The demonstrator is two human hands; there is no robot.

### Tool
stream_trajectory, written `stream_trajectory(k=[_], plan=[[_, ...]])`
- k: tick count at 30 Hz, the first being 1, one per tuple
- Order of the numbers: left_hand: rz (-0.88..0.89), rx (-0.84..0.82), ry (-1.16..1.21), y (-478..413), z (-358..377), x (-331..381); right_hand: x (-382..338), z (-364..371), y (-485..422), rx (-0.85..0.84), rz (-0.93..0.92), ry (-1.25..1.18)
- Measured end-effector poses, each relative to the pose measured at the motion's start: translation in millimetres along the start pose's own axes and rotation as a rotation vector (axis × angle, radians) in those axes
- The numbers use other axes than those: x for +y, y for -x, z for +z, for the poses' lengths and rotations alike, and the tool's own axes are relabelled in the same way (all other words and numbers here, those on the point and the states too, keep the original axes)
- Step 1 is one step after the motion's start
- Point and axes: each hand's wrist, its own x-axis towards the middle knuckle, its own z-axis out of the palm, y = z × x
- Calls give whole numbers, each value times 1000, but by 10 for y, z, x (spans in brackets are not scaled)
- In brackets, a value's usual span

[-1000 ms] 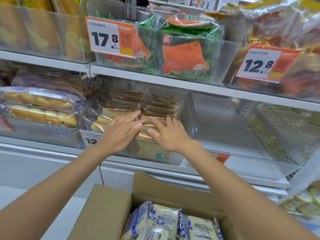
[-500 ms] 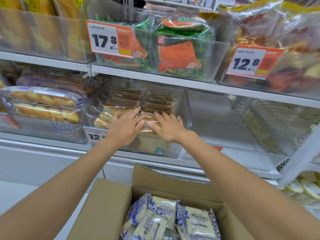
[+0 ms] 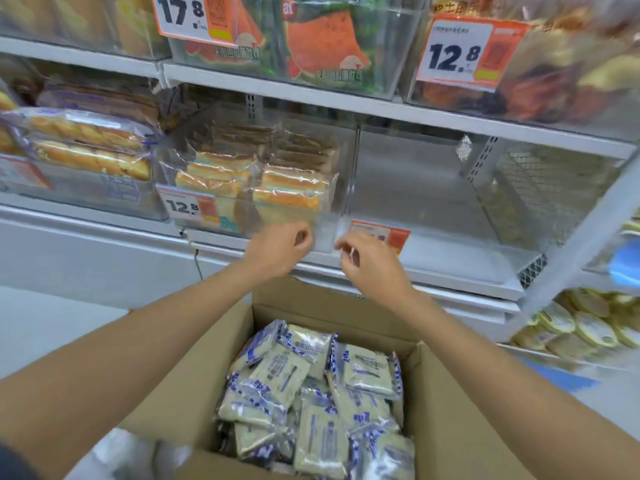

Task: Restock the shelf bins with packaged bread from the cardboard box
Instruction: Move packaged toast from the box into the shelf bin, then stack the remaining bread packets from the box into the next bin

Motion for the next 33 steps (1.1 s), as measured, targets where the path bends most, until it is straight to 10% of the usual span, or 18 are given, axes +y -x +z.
stream_trajectory(k=[8,18,33], plan=[[-170,-369,99,711,1028,-86,1056,707,1244,-531,486,-8],[-579,-562,473,986,1824,-310,1412,1461,1509,-411,1202,-324],[-804,-588,751,1098,1985,-217,1346,1339,1532,-508,1032,-166]])
